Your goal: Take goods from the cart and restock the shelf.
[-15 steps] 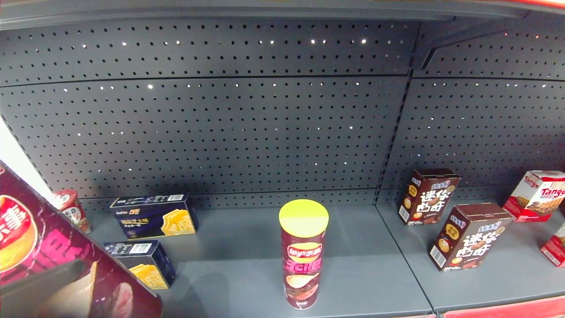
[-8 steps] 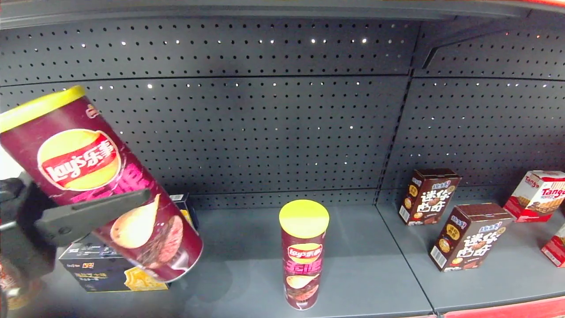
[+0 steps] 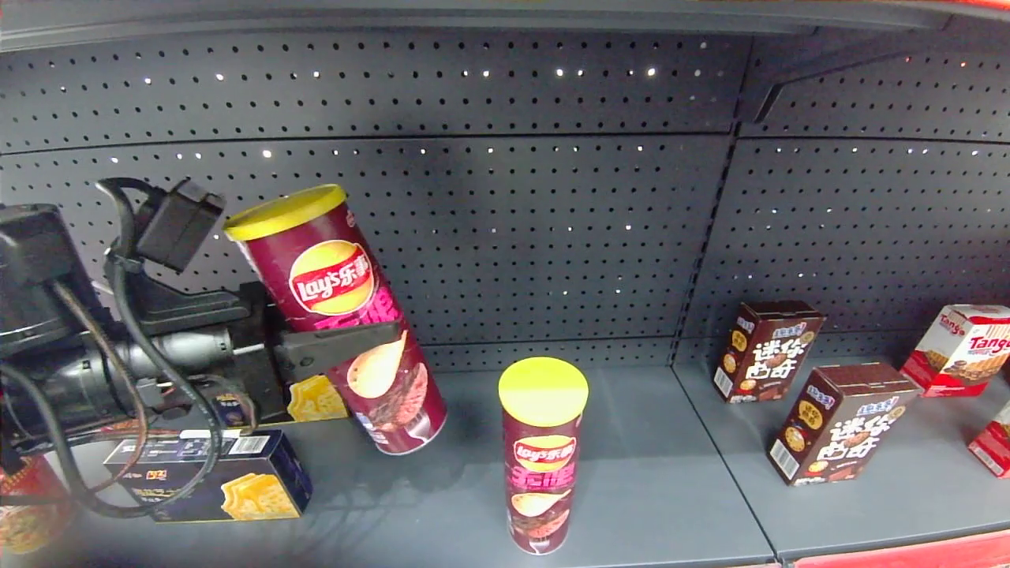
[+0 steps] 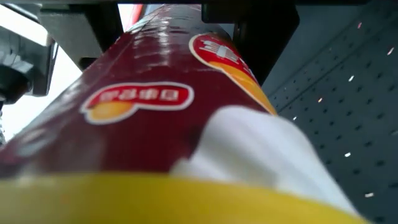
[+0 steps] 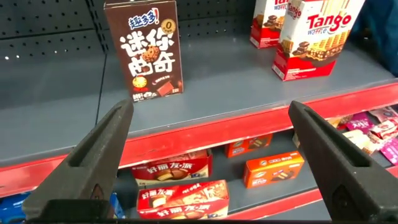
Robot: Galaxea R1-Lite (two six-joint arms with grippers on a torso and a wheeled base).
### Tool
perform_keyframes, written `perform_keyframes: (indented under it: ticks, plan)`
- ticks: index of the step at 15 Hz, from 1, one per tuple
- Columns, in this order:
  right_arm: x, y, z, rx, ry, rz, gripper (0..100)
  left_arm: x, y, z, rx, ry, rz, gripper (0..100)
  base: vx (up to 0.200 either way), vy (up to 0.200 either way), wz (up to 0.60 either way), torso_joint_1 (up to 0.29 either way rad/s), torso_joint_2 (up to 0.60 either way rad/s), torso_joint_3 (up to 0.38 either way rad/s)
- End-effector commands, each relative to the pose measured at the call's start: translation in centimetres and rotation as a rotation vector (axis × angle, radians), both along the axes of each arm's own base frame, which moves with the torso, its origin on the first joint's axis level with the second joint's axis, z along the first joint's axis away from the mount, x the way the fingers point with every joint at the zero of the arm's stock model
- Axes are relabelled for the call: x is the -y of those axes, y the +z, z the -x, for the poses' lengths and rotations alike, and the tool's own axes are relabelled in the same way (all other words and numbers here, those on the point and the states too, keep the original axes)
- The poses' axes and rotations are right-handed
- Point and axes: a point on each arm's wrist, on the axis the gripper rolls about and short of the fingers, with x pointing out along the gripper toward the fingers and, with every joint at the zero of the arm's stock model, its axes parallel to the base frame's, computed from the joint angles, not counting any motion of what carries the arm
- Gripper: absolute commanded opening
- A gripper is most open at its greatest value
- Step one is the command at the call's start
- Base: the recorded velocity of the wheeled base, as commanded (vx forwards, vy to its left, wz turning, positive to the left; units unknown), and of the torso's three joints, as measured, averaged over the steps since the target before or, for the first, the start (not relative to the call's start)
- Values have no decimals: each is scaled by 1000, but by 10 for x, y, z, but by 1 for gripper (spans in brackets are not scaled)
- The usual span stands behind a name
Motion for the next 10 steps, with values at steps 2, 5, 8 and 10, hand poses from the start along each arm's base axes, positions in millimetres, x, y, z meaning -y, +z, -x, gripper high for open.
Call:
perform_keyframes:
  ticks: [2,5,8,10]
  plan:
    - [0,0,0,1,-1,-4,100,9,-19,-26,-31,-17,-39,0,0,0,0,0,0,0]
    - [0,0,0,1,-6,-8,100,9,-15,-29,-16,-12,-37,0,0,0,0,0,0,0]
    - [-1,0,0,-10,40,43,100,9,-9,-32,4,-12,-33,0,0,0,0,0,0,0]
    - [-4,0,0,-16,200,52,100,10,-11,-34,-2,-15,-34,0,0,0,0,0,0,0]
